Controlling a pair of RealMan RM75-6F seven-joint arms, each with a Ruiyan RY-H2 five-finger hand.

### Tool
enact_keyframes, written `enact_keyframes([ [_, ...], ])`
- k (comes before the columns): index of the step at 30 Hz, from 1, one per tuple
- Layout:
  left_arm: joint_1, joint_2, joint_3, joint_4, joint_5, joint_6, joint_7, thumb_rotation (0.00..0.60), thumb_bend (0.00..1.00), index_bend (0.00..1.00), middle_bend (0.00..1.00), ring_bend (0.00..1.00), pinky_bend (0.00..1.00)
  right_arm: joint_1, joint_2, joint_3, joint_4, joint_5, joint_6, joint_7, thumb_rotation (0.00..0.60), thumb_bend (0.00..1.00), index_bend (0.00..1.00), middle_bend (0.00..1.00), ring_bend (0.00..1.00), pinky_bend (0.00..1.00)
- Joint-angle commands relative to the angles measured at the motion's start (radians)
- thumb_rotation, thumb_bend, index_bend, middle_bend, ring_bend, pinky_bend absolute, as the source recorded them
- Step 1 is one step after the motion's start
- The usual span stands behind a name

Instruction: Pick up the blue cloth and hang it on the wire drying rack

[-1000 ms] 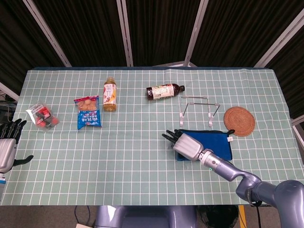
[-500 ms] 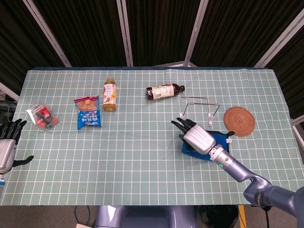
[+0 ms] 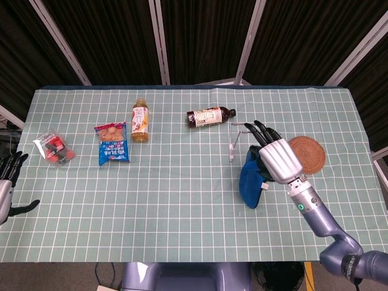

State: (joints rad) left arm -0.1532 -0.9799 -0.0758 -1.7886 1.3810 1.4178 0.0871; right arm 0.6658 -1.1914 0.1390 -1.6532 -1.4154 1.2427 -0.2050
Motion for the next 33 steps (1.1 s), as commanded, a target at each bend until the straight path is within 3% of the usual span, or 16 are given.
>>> enact_keyframes([
  [1,0.015,0.017,0.007,-0.013,0.029,0.025,-0.025,0.600,0.00,0.00,0.00,0.00,0.00,-0.028,0.086,0.074,-0.181,0.130,0.037,-0.186,0.600,0.39,0.73,0.06,0.00,0.23],
  [8,0.025,0.033,0.012,-0.013,0.045,0.032,-0.058,0.600,0.00,0.00,0.00,0.00,0.00,-0.033,0.150,0.110,-0.346,0.281,0.054,-0.389,0.600,0.40,0.76,0.06,0.00,0.23],
  [14,0.027,0.040,0.008,-0.007,0.039,0.031,-0.075,0.600,0.00,0.00,0.00,0.00,0.00,-0.006,0.155,0.132,-0.410,0.416,0.064,-0.526,0.600,0.40,0.77,0.06,0.00,0.23],
  [20,0.030,0.042,0.005,-0.007,0.038,0.036,-0.078,0.600,0.00,0.00,0.00,0.00,0.00,0.042,0.102,0.140,-0.372,0.514,0.055,-0.604,0.600,0.40,0.79,0.06,0.00,0.23],
  [29,0.029,0.037,-0.001,-0.001,0.027,0.031,-0.072,0.600,0.00,0.00,0.00,0.00,0.00,0.144,-0.034,0.176,-0.201,0.675,0.043,-0.701,0.600,0.40,0.76,0.06,0.00,0.23],
  [33,0.023,0.035,-0.010,0.013,-0.001,0.013,-0.079,0.600,0.00,0.00,0.00,0.00,0.00,0.192,-0.083,0.216,-0.106,0.759,0.052,-0.730,0.600,0.41,0.76,0.06,0.00,0.23],
])
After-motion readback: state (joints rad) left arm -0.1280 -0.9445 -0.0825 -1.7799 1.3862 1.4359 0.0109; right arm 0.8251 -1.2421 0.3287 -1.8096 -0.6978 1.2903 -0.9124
